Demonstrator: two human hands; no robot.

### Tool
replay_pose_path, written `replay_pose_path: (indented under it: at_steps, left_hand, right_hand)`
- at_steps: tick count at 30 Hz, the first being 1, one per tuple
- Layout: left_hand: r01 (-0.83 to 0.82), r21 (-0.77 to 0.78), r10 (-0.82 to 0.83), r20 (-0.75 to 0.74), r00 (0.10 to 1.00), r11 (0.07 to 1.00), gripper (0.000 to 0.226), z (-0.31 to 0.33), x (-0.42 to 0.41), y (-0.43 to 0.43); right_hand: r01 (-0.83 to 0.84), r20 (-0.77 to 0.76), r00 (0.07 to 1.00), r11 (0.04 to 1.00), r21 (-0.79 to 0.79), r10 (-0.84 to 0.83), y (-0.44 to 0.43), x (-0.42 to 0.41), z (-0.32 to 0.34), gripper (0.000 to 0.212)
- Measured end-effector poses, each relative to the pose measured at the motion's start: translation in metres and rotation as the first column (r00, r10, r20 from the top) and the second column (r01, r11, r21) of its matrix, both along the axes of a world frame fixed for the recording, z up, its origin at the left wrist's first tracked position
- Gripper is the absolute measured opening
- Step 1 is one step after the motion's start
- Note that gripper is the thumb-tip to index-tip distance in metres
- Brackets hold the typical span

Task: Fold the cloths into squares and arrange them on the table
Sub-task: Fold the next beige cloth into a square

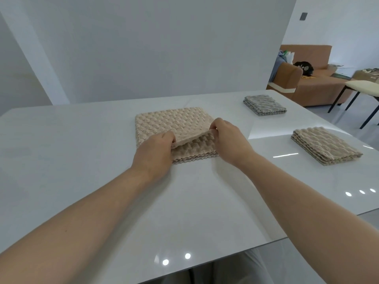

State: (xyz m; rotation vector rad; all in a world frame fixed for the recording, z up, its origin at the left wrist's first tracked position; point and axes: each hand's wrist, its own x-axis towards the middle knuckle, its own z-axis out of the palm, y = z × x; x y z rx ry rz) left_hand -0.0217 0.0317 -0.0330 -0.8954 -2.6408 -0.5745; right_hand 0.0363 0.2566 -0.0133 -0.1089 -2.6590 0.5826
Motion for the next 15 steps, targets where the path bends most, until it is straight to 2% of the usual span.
replay_pose_path:
  at_steps: [3,6,9,13,15]
  left_hand:
    - [-0.05,0.007,0.05,-0.041,0.998,0.999,0.01,0.005,-0.003,-0.002]
    - [-0.113,0.052,0.118,-0.09,0.989,0.992,0.023,0.014,-0.004,-0.005]
    - [-0.142,0.099,0.153,-0.117,0.981,0.985,0.031,0.023,-0.005,-0.01]
    - [-0.025,0.082,0.037,-0.15,0.988,0.996,0.039,0.03,-0.004,-0.018]
    - [0.055,0.037,-0.046,-0.201,0.978,0.998,0.041,0.029,-0.001,-0.024]
  right_hand:
    - [-0.008,-0.047,0.999,0.999,-0.038,0.006,-0.005,0.004,0.007,0.012]
    - [-0.014,-0.1,0.995,0.999,-0.033,0.011,-0.004,0.01,0.014,0.016]
    - [-0.018,-0.149,0.989,1.0,0.024,0.021,0.0,0.015,0.017,0.008]
    - [-0.058,-0.157,0.984,0.984,0.167,0.085,0.004,0.027,0.018,0.018]
    - [-0.101,-0.11,0.985,0.966,0.238,0.13,0.007,0.035,0.015,0.024]
